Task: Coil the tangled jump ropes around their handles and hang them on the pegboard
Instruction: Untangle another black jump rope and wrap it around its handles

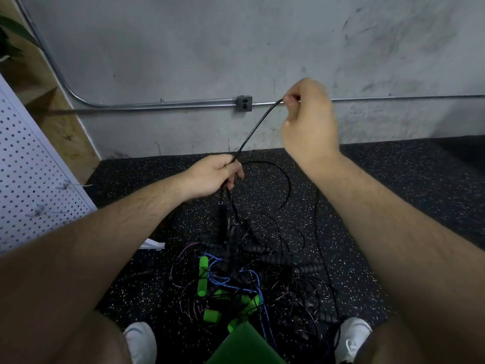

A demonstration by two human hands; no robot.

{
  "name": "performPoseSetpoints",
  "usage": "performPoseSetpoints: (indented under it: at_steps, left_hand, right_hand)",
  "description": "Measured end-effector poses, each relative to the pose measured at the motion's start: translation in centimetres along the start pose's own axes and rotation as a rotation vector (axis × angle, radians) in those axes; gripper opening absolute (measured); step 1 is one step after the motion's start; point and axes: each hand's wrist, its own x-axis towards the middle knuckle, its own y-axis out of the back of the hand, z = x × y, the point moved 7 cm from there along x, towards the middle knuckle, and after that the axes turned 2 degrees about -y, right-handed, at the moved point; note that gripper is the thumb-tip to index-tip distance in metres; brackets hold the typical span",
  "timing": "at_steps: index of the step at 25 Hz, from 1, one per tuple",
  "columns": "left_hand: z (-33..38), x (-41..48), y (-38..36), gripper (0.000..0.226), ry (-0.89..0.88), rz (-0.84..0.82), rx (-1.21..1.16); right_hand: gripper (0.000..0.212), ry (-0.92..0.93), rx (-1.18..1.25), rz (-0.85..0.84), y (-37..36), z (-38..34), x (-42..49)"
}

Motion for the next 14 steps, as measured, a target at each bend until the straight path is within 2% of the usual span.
performPoseSetpoints:
  at_steps: [3, 5, 8, 14]
  left_hand:
    - [0.2, -0.1, 0.3, 0.031, -0.001, 0.027, 0.022]
    - [0.6, 0.1, -0.1, 0.030, 0.002, 0.022, 0.043]
    - [1.3, 0.1, -0.4, 0.028, 0.001, 0.020, -0.006]
    - [1.8, -0.4, -0.8, 0.029, -0.041, -0.029, 0.007]
  right_hand:
    - [0.030, 0.036, -0.192, -0.285, -1.8, 0.0, -0.6]
    - [0.036, 0.071, -0.194, -0.461, -3.3, -0.3, -1.7]
    - [0.019, 0.067, -0.201, -0.701, -6.2, 0.1, -3.4]
    - [0.021, 0.138, -0.249, -0.736, -8.0, 1.1, -3.8]
